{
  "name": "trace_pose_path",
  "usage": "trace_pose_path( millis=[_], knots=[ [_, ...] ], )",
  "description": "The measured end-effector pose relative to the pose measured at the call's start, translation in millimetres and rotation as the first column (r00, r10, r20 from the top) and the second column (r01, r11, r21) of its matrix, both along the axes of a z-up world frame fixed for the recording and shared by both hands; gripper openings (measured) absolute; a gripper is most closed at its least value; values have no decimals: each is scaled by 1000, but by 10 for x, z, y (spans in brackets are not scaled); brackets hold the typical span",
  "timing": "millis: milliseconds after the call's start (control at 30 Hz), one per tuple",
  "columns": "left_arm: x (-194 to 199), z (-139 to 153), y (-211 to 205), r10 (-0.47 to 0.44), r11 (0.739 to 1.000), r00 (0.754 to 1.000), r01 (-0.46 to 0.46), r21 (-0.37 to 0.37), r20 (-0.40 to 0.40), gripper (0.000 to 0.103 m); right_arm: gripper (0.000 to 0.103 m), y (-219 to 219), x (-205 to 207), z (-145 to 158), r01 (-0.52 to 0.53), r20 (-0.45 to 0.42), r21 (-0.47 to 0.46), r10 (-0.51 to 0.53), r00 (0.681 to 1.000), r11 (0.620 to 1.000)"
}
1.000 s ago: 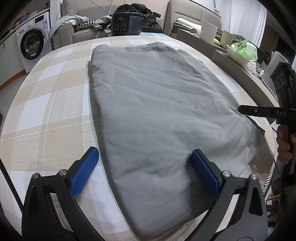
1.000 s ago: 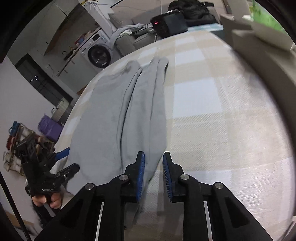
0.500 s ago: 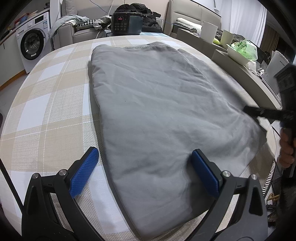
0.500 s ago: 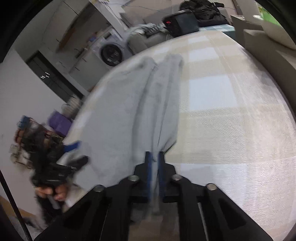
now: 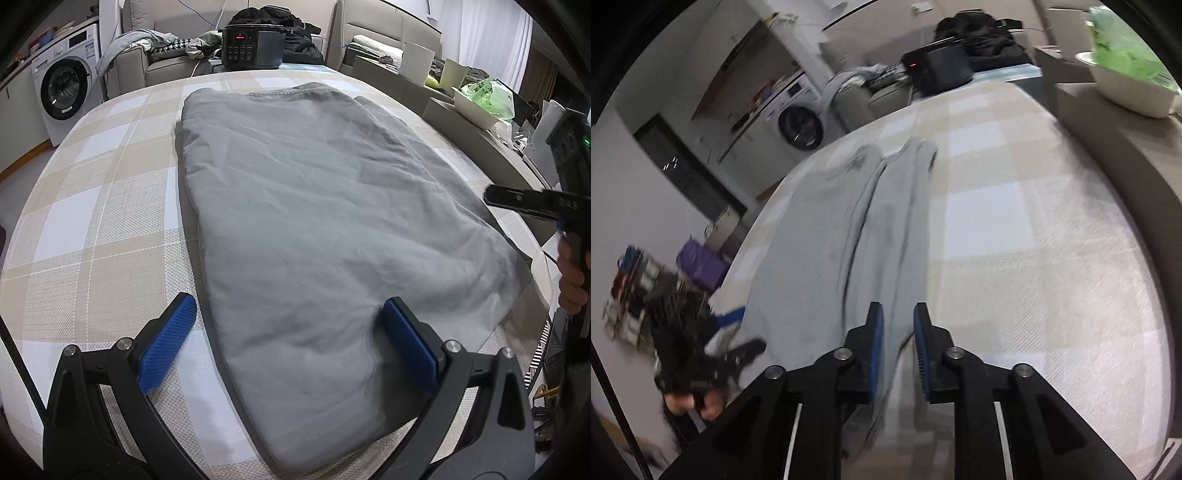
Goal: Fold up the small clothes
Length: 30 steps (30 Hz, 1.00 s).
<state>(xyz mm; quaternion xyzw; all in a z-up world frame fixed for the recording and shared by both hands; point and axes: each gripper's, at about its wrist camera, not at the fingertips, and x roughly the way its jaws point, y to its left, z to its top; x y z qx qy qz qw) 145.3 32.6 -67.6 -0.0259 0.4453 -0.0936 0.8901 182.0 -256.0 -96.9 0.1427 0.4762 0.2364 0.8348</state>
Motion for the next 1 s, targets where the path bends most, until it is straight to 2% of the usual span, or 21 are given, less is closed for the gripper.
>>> trace_pose_path(
  millis=[67,133,167,267,433,500,567,633,667,733,800,867,933,1000],
  knots=[
    [-1,5,-11,0,1000,1000,0,1,0,100,18,58,79,-71,-5,-22,-7,5,1000,1000],
    [-1,5,-8,0,1000,1000,0,-1,0,100,18,142,117,-146,-17,-20,-54,16,1000,998],
    [-1,4,-6,0,1000,1000,0,0,0,100,17,171,109,-143,-8,10,-57,8,1000,998],
    [0,8,-13,0,1000,1000,0,0,0,100,7,214,104,-161,-5,16,-62,6,1000,998],
    [2,14,50,21,999,1000,-21,-28,0,100,6,85,-21,53,-21,63,-39,24,998,999],
    [15,29,91,51,998,999,-51,-48,-6,100,6,63,-8,6,-6,50,-72,10,999,997],
    [26,68,140,84,992,996,-87,-94,-36,100,5,5,34,-122,26,-12,-107,-27,1000,994],
    [29,164,196,96,984,994,-103,-142,-58,99,12,-9,7,-78,33,-5,-98,-34,999,995],
    [20,258,230,94,979,995,-99,-176,-32,99,13,-7,-20,-13,31,8,-106,-31,1000,994],
    [51,409,259,89,977,996,-82,-199,24,100,15,-40,-63,124,33,38,-66,-31,999,997],
    [176,459,260,96,981,995,-87,-172,42,100,24,-15,-99,249,18,66,-15,-17,998,1000],
    [392,389,267,147,980,989,-148,-132,-14,99,30,69,-125,273,-1,86,-12,2,996,1000],
    [564,297,275,164,973,984,-172,-156,-65,85,30,175,-107,182,-22,67,-25,24,997,999],
    [662,221,266,168,969,982,-180,-166,-87,60,30,246,-71,108,-38,49,-50,40,998,998]
  ],
)
